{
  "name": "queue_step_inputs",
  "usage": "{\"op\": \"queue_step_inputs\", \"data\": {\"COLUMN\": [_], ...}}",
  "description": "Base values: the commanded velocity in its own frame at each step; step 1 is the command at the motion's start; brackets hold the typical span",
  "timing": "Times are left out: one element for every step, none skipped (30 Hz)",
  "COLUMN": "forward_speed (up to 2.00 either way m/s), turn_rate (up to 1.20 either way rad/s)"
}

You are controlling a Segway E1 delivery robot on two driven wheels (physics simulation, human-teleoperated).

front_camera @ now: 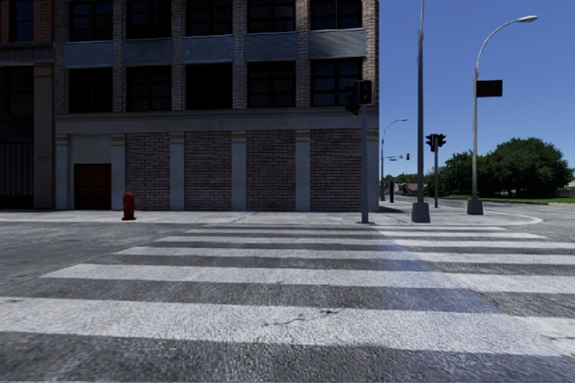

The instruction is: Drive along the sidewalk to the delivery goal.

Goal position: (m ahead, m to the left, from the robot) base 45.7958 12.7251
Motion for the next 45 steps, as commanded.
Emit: {"op": "queue_step_inputs", "data": {"forward_speed": [2.0,2.0,2.0,2.0,2.0,2.0,2.0,2.0,2.0,2.0,2.0,2.0,2.0,2.0,2.0,2.0,2.0,2.0,2.0,2.0,2.0,2.0,2.0,2.0,2.0,2.0,2.0,2.0,2.0,2.0,2.0,2.0,2.0,2.0,2.0,2.0,2.0,2.0,2.0,2.0,2.0,2.0,2.0,2.0,2.0], "turn_rate": [0.0,0.0,0.0,0.0,0.0,0.0,0.0,0.0,0.0,0.0,0.0,0.0,0.0,0.0,0.0,0.0,0.0,0.0,0.0,0.0,0.0,0.0,0.0,0.0,0.0,0.0,0.0,0.0,0.0,0.0,0.0,0.0,0.0,0.0,0.0,0.0,0.0,0.0,0.0,0.0,0.0,0.0,0.0,0.0,0.0]}}
